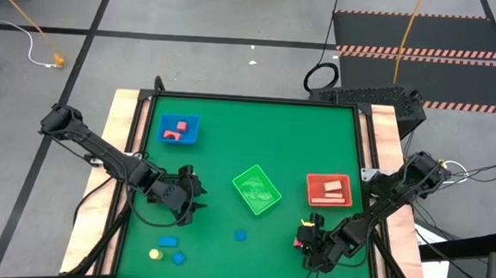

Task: Sort & place blocks by color
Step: Put the orange block into the blue basket

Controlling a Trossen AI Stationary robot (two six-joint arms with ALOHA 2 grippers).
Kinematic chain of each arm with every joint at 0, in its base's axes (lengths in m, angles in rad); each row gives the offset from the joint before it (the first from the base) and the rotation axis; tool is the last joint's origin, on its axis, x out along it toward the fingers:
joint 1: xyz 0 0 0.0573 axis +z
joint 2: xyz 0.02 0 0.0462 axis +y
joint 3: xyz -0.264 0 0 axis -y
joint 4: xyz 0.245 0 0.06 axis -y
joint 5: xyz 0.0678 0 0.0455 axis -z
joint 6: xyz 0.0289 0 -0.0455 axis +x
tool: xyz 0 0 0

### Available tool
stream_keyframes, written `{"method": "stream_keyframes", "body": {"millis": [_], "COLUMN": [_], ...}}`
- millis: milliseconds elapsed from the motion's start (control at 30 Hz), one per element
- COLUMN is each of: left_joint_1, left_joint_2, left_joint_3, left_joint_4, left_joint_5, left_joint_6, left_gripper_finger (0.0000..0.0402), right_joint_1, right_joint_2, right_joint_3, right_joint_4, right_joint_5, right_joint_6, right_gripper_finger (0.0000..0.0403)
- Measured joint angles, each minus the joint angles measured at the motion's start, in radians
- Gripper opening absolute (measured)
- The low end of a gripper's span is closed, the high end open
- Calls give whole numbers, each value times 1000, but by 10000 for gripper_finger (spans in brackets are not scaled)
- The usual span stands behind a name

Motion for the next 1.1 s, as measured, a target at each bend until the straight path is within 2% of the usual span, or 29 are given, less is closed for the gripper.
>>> {"method": "stream_keyframes", "body": {"millis": [200, 400, 633, 800, 967, 1100], "left_joint_1": [2, 33, 80, 103, 136, 162], "left_joint_2": [0, 0, 0, 0, 0, 0], "left_joint_3": [0, 0, 0, 0, 0, 0], "left_joint_4": [18, 143, 353, 455, 526, 565], "left_joint_5": [0, 0, 0, 0, 0, 0], "left_joint_6": [1, 25, 137, 232, 221, 212], "left_gripper_finger": [214, 214, 214, 214, 214, 214], "right_joint_1": [-24, -105, -181, -270, -376, -457], "right_joint_2": [-33, -134, -170, -169, -170, -170], "right_joint_3": [-4, -2, -2, -2, -2, -2], "right_joint_4": [49, 258, 549, 609, 697, 776], "right_joint_5": [-12, -1, 112, 136, 155, 183], "right_joint_6": [-18, -152, -566, -838, -1150, -1328], "right_gripper_finger": [116, 116, 116, 116, 122, 124]}}
